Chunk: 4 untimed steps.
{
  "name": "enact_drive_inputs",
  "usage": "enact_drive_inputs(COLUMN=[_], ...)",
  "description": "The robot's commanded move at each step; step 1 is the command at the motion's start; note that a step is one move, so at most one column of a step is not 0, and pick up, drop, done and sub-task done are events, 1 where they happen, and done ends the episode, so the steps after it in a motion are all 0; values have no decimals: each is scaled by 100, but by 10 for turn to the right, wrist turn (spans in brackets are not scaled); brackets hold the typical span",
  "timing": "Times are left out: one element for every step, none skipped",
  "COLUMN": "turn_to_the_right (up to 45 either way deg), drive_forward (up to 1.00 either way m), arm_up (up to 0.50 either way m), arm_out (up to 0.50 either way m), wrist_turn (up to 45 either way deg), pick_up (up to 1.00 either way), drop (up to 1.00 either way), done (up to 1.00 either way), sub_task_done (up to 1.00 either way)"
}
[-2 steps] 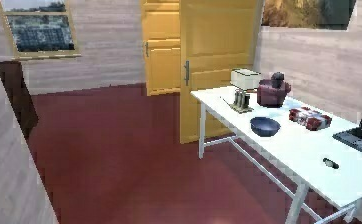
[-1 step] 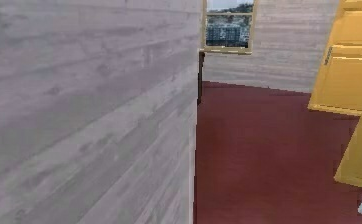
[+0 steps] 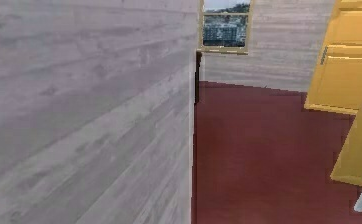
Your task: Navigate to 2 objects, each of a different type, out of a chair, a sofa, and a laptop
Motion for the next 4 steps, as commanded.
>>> enact_drive_inputs(turn_to_the_right=[450,150,0,-240], drive_forward=[0,0,25,0], arm_up=[0,0,0,0], arm_out=[0,0,0,0], wrist_turn=[0,0,0,0], pick_up=[0,0,0,0], drop=[0,0,0,0], done=[0,0,0,0], sub_task_done=[0,0,0,0])
